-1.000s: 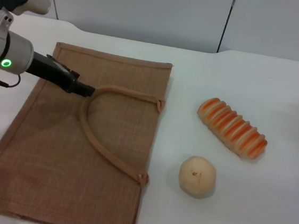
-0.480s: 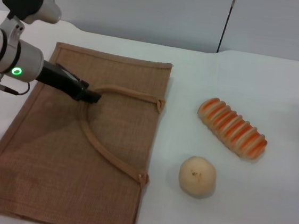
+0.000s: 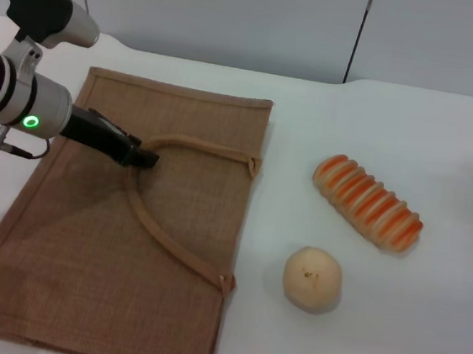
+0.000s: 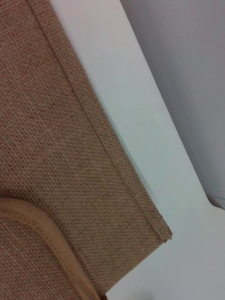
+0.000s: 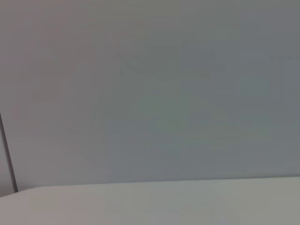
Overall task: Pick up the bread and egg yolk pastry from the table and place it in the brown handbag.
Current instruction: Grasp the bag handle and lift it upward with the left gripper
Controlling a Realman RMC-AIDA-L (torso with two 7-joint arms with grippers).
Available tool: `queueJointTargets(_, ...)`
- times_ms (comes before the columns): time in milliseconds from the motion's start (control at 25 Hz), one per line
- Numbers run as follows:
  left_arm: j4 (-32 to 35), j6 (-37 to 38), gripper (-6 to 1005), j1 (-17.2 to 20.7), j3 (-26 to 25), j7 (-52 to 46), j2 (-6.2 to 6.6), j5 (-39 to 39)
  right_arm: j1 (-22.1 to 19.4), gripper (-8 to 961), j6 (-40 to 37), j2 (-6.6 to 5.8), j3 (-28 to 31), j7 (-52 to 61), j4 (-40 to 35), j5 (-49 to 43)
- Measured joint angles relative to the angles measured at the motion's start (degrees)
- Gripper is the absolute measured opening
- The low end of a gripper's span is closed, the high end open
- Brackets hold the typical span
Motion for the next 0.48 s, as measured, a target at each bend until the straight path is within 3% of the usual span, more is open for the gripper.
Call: queueJointTargets(480,-1.72,2.31,340,-0.47,0.05,-1.22,-0.12,0.10,0.33,789,-0.07,0.05,0.07,0.00,0.00,0.02)
